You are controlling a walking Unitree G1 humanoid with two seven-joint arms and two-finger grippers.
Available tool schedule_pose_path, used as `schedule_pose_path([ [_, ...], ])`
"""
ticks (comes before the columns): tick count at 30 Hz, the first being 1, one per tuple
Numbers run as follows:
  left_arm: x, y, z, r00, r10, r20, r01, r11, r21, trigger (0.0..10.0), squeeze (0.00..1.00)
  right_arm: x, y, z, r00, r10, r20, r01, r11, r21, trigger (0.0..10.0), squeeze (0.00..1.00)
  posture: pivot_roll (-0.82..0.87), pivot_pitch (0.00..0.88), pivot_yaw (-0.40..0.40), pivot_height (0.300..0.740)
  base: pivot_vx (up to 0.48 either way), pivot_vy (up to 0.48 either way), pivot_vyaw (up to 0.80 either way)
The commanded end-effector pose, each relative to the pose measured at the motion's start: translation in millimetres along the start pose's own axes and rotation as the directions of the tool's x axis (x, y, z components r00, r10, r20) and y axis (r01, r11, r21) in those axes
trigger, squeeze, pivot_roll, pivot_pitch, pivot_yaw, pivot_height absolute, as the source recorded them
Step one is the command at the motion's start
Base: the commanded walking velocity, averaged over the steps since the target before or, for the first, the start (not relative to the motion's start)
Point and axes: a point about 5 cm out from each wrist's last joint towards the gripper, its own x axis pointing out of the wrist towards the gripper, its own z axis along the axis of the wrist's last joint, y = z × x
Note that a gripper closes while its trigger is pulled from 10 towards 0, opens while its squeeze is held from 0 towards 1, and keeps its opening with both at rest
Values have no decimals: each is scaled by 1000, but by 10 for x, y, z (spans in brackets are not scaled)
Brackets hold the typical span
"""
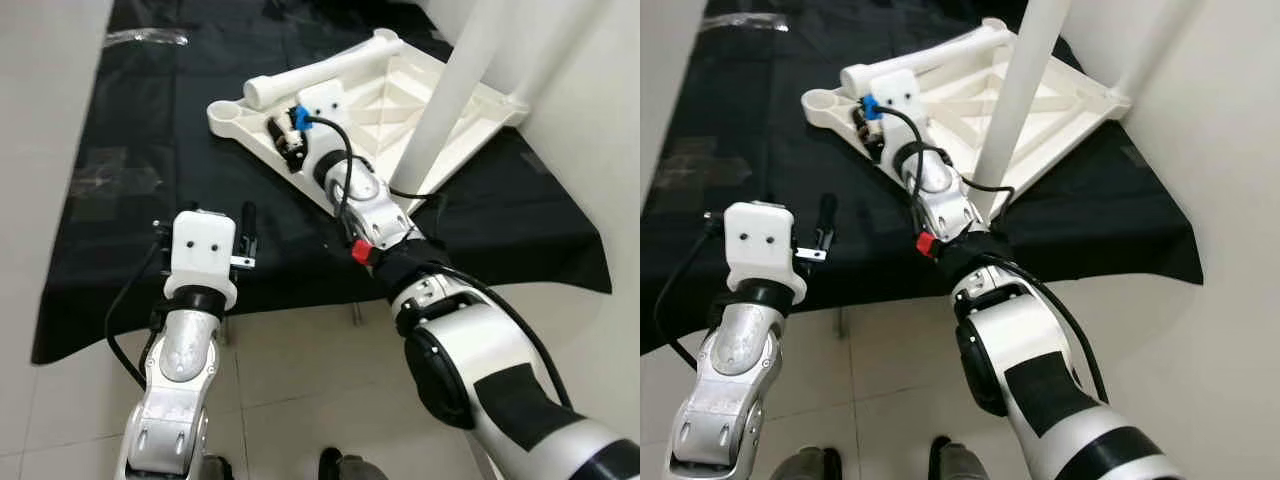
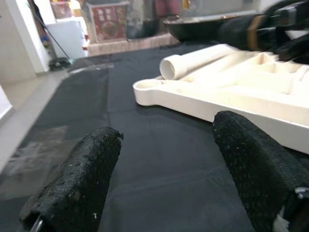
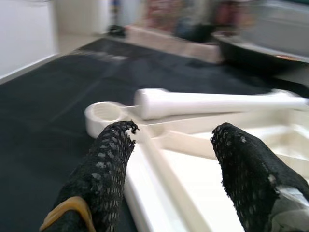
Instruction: Building children table
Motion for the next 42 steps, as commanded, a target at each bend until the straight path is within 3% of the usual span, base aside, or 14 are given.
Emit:
schedule_pose_path([
  [1, -17, -38, -51, 1000, -11, -22, 11, 1000, -11, 10000, 0, -22, -74, -118, 997, -51, -50, 52, 999, 14, 10000, 0, 42, 206, -115, 740, 0, 0, 0],
  [3, -18, -43, -53, 1000, -12, -22, 11, 1000, -11, 10000, 0, -34, -146, -149, 994, -87, -59, 88, 996, 4, 10000, 0, 46, 203, -117, 740, 0, 0, 0],
  [8, -26, -48, -75, 999, -19, -27, 19, 1000, -13, 10000, 0, -200, -811, -366, 894, -427, -138, 430, 903, -12, 10000, 0, 33, 205, -109, 740, 0, 0, 0],
  [9, -26, -48, -75, 999, -19, -27, 19, 1000, -13, 10000, 0, -200, -811, -366, 894, -427, -138, 430, 903, -12, 10000, 0, 33, 205, -109, 740, 0, 0, 0],
  [13, -16, -66, -78, 999, -28, -23, 28, 1000, -12, 10000, 0, -375, -1178, -453, 748, -645, -155, 645, 762, -56, 10000, 0, 34, 203, -106, 740, 0, 0, 0],
  [14, -16, -66, -78, 999, -28, -23, 28, 1000, -12, 10000, 0, -375, -1178, -453, 748, -645, -155, 645, 762, -56, 10000, 0, 34, 203, -106, 740, 0, 0, 0],
  [17, -1, -72, -74, 999, -30, -20, 30, 999, -12, 10000, 0, -536, -1410, -532, 648, -748, -142, 733, 663, -149, 10000, 0, 34, 203, -101, 740, 0, 0, 0],
  [21, 1, -69, -76, 999, -32, -19, 32, 999, -12, 10000, 0, -577, -1464, -573, 651, -745, -143, 723, 666, -182, 10000, 0, 34, 202, -101, 740, 0, 0, 0],
  [23, 1, -71, -83, 999, -34, -21, 33, 999, -12, 10000, 0, -450, -1244, -514, 782, -611, -120, 611, 791, -44, 10000, 0, 35, 203, -100, 740, 0, 0, 0],
  [24, 0, -76, -87, 999, -35, -21, 35, 999, -12, 10000, 0, -353, -1026, -438, 881, -467, -79, 472, 879, 71, 10000, 0, 35, 203, -100, 740, 0, 0, 0],
  [27, -3, -92, -94, 999, -44, -23, 44, 999, -9, 10000, 0, -208, -509, -259, 994, -104, 37, 93, 970, 223, 10000, 0, 40, 202, -100, 740, 0, 0, 0],
  [29, -4, -94, -95, 999, -47, -23, 47, 999, -8, 10000, 0, -197, -436, -238, 997, -55, 47, 42, 972, 232, 10000, 0, 40, 202, -100, 740, 0, 0, 0],
  [33, -37, -95, -93, 999, -43, -26, 42, 999, -14, 10000, 0, -115, -79, -131, 975, 223, 15, -223, 964, 147, 10000, 0, 42, 206, -109, 740, 0, 0, 0],
  [42, -48, -113, -75, 999, -42, -22, 41, 999, -23, 10000, 0, -37, 36, -180, 902, 380, -206, -392, 920, -20, 10000, 0, 27, 209, -120, 740, 0, 0, 0],
])
